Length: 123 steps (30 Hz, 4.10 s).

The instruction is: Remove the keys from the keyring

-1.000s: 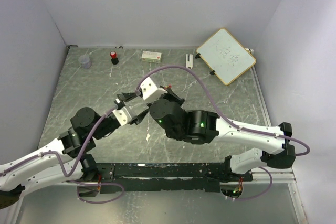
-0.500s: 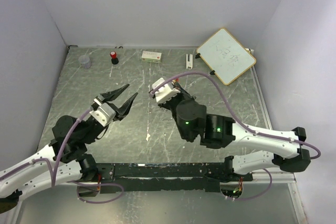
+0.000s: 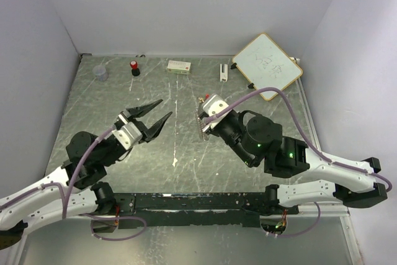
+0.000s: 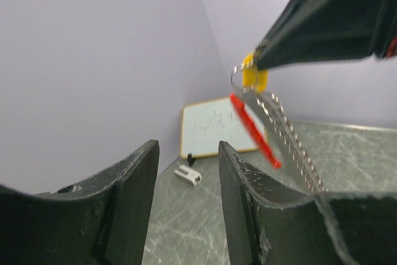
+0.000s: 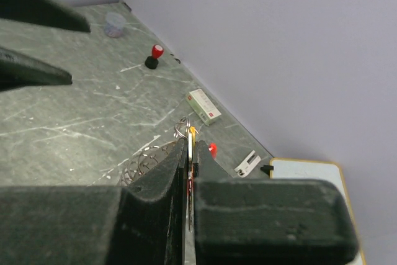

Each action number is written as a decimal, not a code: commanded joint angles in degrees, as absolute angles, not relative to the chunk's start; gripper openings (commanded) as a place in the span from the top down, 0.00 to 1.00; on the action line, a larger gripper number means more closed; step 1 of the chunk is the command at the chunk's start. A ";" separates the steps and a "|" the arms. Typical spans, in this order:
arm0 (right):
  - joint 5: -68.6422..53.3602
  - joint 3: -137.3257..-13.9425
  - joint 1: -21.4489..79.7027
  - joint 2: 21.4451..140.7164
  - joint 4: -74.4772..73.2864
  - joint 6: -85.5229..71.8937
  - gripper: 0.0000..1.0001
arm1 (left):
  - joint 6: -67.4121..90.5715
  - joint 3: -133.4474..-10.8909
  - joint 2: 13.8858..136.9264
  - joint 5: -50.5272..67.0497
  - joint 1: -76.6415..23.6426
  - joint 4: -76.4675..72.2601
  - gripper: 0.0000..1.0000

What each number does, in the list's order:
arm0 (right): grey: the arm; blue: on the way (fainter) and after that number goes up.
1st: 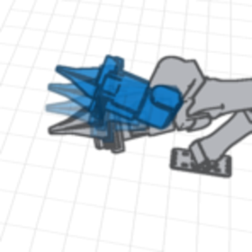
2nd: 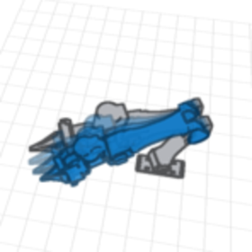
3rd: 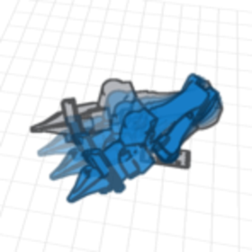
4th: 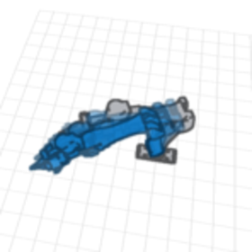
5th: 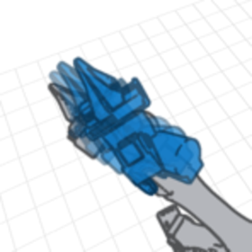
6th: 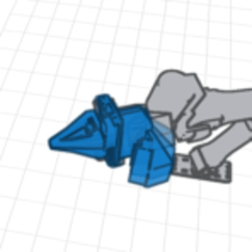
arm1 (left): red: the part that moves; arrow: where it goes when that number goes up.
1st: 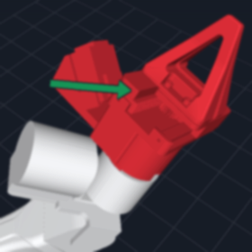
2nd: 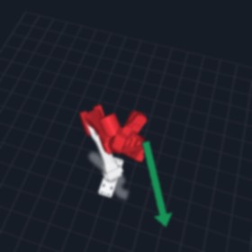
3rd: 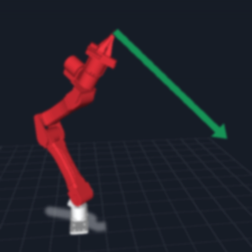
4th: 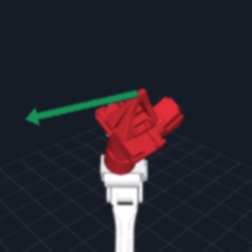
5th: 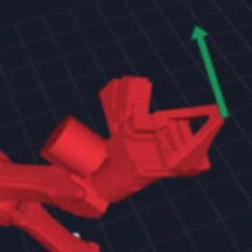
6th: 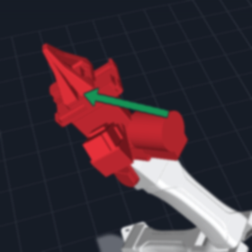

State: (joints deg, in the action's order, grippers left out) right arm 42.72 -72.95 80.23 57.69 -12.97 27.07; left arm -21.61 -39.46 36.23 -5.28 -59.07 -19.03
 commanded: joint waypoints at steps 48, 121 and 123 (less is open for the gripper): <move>35.99 -72.76 80.42 57.13 -14.49 25.01 1.00 | -21.94 -44.80 50.90 6.80 -58.82 -32.12 0.59; 33.13 -72.57 80.42 56.94 -14.31 25.31 1.00 | -22.48 -44.07 52.23 -2.78 -58.71 -32.92 0.93; 33.25 -72.48 80.38 56.80 -14.29 25.24 1.00 | -22.34 -42.86 51.41 -5.36 -58.72 -34.31 0.93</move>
